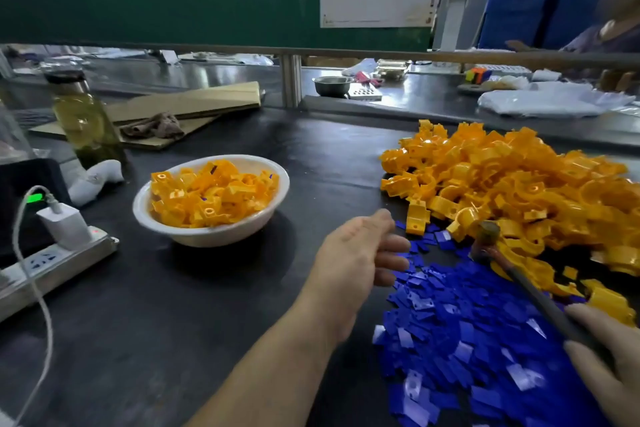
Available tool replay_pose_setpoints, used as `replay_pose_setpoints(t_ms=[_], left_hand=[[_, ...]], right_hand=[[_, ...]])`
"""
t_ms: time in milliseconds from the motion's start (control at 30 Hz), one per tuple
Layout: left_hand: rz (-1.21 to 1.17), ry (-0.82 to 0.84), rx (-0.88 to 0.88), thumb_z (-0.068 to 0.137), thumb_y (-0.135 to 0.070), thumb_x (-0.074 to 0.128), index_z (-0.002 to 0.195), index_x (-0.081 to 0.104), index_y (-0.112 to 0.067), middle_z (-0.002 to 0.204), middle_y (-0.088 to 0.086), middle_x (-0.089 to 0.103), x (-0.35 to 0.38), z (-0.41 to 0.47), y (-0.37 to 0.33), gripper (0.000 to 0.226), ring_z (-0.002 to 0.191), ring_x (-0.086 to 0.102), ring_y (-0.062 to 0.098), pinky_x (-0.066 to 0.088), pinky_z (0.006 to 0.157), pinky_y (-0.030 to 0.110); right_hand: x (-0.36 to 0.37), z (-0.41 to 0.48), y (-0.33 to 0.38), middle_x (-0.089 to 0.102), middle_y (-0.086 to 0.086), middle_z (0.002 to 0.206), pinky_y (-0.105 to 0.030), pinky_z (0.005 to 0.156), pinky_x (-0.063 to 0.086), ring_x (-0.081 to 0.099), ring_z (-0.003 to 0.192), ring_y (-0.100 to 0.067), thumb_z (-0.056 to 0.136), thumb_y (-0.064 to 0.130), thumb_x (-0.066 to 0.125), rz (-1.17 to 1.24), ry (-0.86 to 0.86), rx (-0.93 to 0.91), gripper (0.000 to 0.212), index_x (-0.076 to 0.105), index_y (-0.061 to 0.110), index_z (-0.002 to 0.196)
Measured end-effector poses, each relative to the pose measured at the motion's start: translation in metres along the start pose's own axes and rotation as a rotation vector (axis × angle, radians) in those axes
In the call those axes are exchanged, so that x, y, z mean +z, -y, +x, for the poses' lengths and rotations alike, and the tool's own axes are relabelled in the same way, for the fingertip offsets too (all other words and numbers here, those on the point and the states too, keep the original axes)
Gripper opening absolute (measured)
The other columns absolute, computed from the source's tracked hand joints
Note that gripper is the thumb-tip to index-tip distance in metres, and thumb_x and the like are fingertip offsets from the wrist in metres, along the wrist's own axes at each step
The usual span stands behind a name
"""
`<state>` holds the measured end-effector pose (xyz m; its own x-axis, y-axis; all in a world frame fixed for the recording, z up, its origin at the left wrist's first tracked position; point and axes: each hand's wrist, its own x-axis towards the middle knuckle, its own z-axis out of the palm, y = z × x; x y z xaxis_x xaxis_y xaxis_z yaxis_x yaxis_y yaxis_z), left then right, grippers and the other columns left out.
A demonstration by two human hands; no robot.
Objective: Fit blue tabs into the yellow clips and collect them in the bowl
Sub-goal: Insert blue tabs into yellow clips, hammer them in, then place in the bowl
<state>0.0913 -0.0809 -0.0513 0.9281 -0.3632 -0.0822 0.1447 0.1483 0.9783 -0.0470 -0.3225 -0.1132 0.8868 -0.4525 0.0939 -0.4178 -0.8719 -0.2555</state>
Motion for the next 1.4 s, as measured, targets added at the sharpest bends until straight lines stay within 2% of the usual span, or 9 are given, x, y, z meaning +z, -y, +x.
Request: replay_pose_setpoints(t_ms=[167, 300, 400, 467, 667, 833, 967, 1133, 1400], left_hand=[[0.210, 0.099, -0.013, 0.098, -0.035, 0.055, 0.101, 0.068, -0.014, 0.087, 0.001, 0.074, 0.015, -0.008, 0.006, 0.025, 0.070, 0.065, 0.010, 0.052, 0.062, 0.025], [0.327, 0.319, 0.000, 0.091, -0.028, 0.066, 0.101, 0.070, -0.025, 0.091, -0.002, 0.076, 0.028, -0.019, 0.011, 0.011, 0.075, 0.070, 0.009, 0.053, 0.065, 0.021], [0.428, 0.575, 0.043, 0.078, -0.039, 0.076, 0.099, 0.067, -0.038, 0.097, -0.009, 0.074, 0.042, -0.035, 0.024, 0.024, 0.086, 0.070, 0.005, 0.054, 0.074, 0.018], [0.464, 0.658, 0.065, 0.073, -0.048, 0.077, 0.098, 0.064, -0.042, 0.100, -0.010, 0.072, 0.052, -0.043, 0.031, 0.029, 0.091, 0.069, 0.006, 0.056, 0.081, 0.025], [0.349, 0.641, -0.012, 0.086, -0.035, 0.072, 0.104, 0.064, -0.020, 0.086, -0.001, 0.073, 0.058, -0.041, 0.037, 0.025, 0.079, 0.070, 0.015, 0.054, 0.069, 0.026], [0.353, 0.568, -0.011, 0.095, -0.018, 0.062, 0.089, 0.070, -0.026, 0.084, 0.006, 0.075, 0.055, -0.036, 0.037, 0.012, 0.072, 0.072, 0.018, 0.054, 0.062, 0.025], [0.062, 0.422, -0.161, 0.093, -0.009, 0.060, 0.101, 0.067, -0.014, 0.079, 0.015, 0.074, 0.049, -0.027, 0.031, 0.011, 0.066, 0.071, 0.019, 0.054, 0.053, 0.024], [-0.430, 0.373, -0.257, 0.072, 0.007, 0.059, 0.125, 0.056, -0.008, 0.087, 0.019, 0.073, 0.042, -0.017, 0.022, 0.055, 0.074, 0.074, 0.024, 0.059, 0.057, 0.028], [-0.469, 0.404, -0.287, 0.069, 0.000, 0.072, 0.093, 0.065, -0.001, 0.085, 0.022, 0.072, 0.045, -0.019, 0.031, 0.026, 0.076, 0.075, 0.026, 0.059, 0.058, 0.028]], right_hand=[[-0.049, -0.008, 0.026, 0.059, 0.009, 0.086, -0.038, 0.072, 0.051, 0.056, 0.084, -0.015, 0.085, 0.041, 0.055, -0.055, -0.239, -0.019, 0.027, 0.063, 0.032, 0.109], [-0.064, -0.017, 0.037, 0.058, 0.014, 0.067, -0.028, 0.057, 0.044, 0.056, 0.068, 0.001, 0.090, 0.045, 0.046, 0.428, -0.475, 0.031, 0.023, 0.062, 0.035, 0.076], [-0.061, -0.023, 0.054, 0.060, 0.001, 0.065, -0.036, 0.058, 0.043, 0.055, 0.065, -0.012, 0.091, 0.042, 0.049, 1.097, -0.192, 0.220, 0.034, 0.070, 0.018, 0.077], [-0.056, -0.024, 0.064, 0.066, 0.004, 0.073, -0.038, 0.066, 0.046, 0.060, 0.075, -0.017, 0.091, 0.045, 0.047, 1.197, -0.018, 0.267, 0.032, 0.072, 0.028, 0.082], [-0.049, -0.038, 0.078, 0.066, 0.023, 0.081, -0.014, 0.051, 0.053, 0.064, 0.068, 0.007, 0.071, 0.083, 0.033, 1.060, 0.143, -0.007, 0.054, 0.063, 0.042, 0.088], [-0.048, -0.035, 0.071, 0.059, 0.013, 0.091, -0.013, 0.057, 0.050, 0.058, 0.082, 0.003, 0.078, 0.075, 0.028, 0.937, 0.068, -0.079, 0.049, 0.054, 0.037, 0.094], [-0.045, -0.029, 0.050, 0.051, 0.021, 0.087, -0.018, 0.064, 0.041, 0.051, 0.081, 0.003, 0.090, 0.052, 0.038, 0.326, -0.136, -0.142, 0.032, 0.045, 0.043, 0.121], [-0.035, -0.031, 0.048, 0.059, 0.012, 0.099, -0.031, 0.057, 0.047, 0.060, 0.084, -0.015, 0.090, 0.057, 0.037, -0.168, -0.039, -0.223, 0.042, 0.029, 0.041, 0.128], [-0.024, -0.026, 0.055, 0.056, 0.010, 0.104, -0.032, 0.072, 0.051, 0.058, 0.090, -0.013, 0.095, 0.050, 0.035, -0.162, 0.083, -0.238, 0.028, 0.050, 0.033, 0.111]])
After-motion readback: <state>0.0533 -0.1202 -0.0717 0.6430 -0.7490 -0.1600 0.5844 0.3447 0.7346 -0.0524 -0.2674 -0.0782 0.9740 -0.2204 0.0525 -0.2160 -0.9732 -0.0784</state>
